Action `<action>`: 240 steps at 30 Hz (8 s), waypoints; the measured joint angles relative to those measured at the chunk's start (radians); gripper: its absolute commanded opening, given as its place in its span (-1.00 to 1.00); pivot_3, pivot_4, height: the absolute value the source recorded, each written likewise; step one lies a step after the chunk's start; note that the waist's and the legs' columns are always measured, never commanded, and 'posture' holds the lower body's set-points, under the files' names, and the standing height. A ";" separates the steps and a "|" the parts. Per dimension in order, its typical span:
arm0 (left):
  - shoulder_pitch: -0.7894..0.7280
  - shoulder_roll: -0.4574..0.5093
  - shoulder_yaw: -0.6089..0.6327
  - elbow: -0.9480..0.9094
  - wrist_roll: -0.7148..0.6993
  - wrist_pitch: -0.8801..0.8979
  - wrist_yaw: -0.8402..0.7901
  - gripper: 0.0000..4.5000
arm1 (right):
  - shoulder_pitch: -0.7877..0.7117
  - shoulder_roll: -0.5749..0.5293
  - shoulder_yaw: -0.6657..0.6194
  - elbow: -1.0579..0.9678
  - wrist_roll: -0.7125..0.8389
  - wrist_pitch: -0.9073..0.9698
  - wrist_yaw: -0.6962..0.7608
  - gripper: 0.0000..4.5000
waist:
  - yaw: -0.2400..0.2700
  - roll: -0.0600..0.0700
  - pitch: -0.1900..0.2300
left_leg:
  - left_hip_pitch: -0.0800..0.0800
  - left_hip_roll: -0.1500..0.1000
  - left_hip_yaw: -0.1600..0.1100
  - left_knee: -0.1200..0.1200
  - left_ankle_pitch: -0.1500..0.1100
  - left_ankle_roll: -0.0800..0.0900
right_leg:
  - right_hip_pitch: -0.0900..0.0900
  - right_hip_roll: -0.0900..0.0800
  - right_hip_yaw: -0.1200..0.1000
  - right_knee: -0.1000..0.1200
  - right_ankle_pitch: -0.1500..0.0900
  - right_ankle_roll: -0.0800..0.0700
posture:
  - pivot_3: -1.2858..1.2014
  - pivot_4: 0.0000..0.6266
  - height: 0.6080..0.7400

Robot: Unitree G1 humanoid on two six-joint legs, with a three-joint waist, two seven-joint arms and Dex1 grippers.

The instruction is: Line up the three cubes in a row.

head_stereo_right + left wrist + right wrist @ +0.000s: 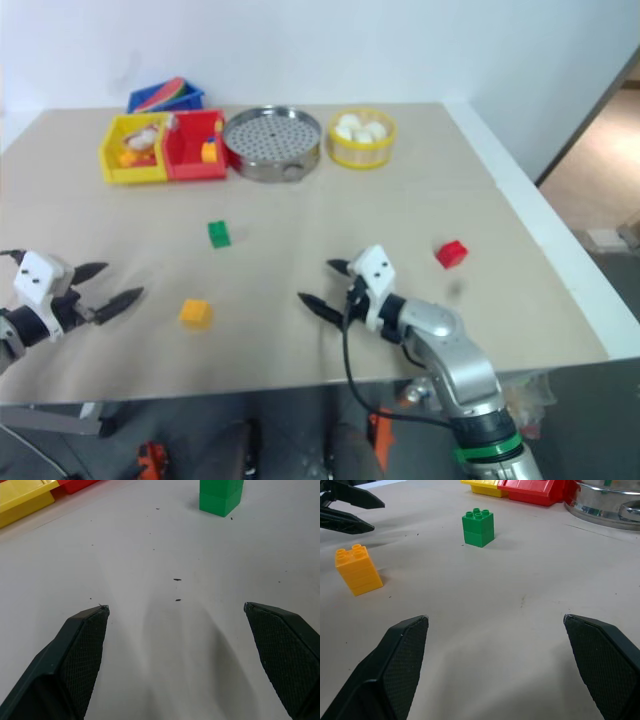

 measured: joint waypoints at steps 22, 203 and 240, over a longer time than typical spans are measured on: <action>-0.060 -0.012 -0.006 0.031 -0.003 -0.032 -0.041 0.99 | 0.005 0.007 0.000 -0.002 -0.012 -0.003 -0.031 1.00 | 0.000 0.000 0.000 | 0.000 0.000 0.000 0.000 0.000 0.000 | 0.000 0.001 0.000 0.000 0.000 0.001 | 0.03 -0.52 1.00; -0.542 -0.526 -0.351 -0.198 0.173 0.773 0.847 1.00 | -0.679 -0.103 0.013 0.676 -0.024 -0.058 0.598 0.99 | -0.001 -0.001 0.002 | 0.003 -0.002 0.008 0.006 0.000 0.002 | 0.001 0.005 0.018 0.004 0.009 0.013 | 0.03 -0.52 1.00; -0.583 -0.571 -0.324 -0.103 0.216 0.745 0.829 0.40 | -0.656 -0.116 0.005 0.673 -0.068 -0.126 0.589 1.00 | -0.001 -0.001 0.002 | 0.003 -0.002 0.008 0.006 0.000 0.002 | 0.001 0.005 0.018 0.004 0.008 0.013 | 0.03 -0.52 1.00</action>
